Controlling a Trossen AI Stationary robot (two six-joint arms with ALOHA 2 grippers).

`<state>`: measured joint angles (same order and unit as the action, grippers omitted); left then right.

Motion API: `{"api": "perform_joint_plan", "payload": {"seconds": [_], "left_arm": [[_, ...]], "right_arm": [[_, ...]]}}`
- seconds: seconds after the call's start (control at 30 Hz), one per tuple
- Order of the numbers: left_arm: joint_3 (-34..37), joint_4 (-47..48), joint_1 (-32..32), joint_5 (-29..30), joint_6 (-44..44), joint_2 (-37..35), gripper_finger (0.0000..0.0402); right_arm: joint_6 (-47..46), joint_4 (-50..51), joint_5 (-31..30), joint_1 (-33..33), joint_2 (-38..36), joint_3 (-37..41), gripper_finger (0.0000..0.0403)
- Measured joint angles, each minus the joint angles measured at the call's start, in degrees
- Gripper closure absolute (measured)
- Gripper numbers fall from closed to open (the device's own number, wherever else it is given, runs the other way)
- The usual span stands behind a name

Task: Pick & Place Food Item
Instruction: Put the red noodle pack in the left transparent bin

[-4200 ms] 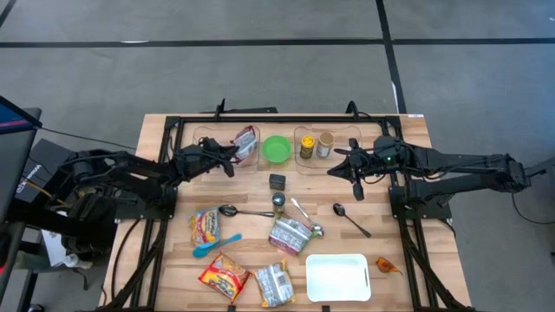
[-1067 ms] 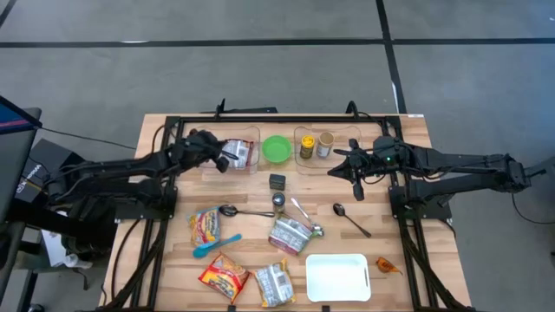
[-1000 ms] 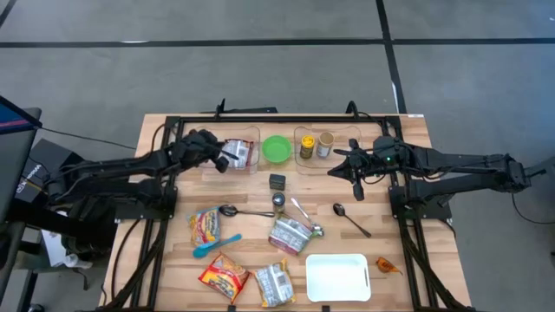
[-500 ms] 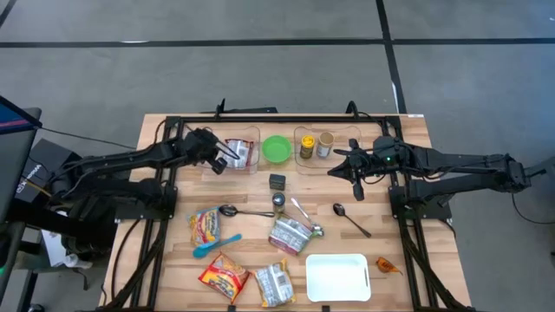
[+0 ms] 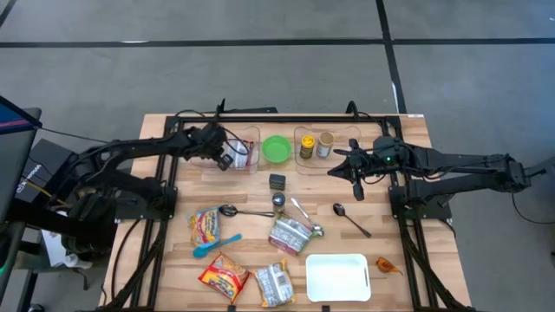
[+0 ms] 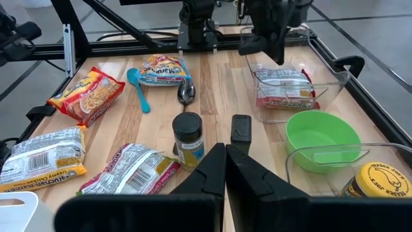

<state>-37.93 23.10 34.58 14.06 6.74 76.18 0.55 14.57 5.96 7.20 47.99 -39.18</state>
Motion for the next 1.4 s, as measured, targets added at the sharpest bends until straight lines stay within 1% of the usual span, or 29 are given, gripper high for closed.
{"api": "perform_joint_plan", "payload": {"seconds": [0.1, 0.23, 0.43, 0.6, 0.77, 0.97, 1.17, 1.3, 1.4], "left_arm": [[-0.26, 0.11, -0.03, -0.5, -0.5, 1.52, 0.0401], [-0.28, 0.05, -0.1, -3.62, -0.51, 2.76, 0.0401], [-0.28, -1.77, -0.1, -4.09, -0.52, 2.6, 0.0401], [-0.28, -2.69, -0.26, -9.81, -0.52, 2.59, 0.0401], [-0.28, -2.77, -0.49, -9.97, -0.51, 2.59, 0.0401], [-0.28, -6.26, -0.49, -9.94, -0.52, 2.59, 0.0401], [-0.28, -6.96, -0.49, -9.94, -0.5, 2.59, 0.0401], [-0.28, -7.37, -0.49, -12.79, -0.45, 2.59, 0.0401], [-0.28, -8.03, -0.49, -13.56, -0.48, 2.59, 0.0401]], "right_arm": [[0.02, 0.0, 0.0, 0.0, 0.01, 0.0, 0.0398], [0.03, 0.0, 0.0, 0.0, 0.0, 0.0, 0.0398], [0.02, 0.0, 0.0, 0.0, 0.02, 0.0, 0.0398], [0.03, 0.0, 0.0, 0.0, 0.02, 0.0, 0.0398], [0.03, 0.0, 0.0, 0.0, 0.01, 0.0, 0.0398], [0.01, 0.0, 0.0, 0.0, 0.01, 0.0, 0.0398], [0.01, 0.0, 0.0, 0.0, 0.02, 0.0, 0.0398], [0.01, 0.0, 0.0, 0.0, 0.01, 0.0, 0.0398], [-0.03, 0.0, 0.0, 0.0, 0.01, 0.0, 0.0398]]}}
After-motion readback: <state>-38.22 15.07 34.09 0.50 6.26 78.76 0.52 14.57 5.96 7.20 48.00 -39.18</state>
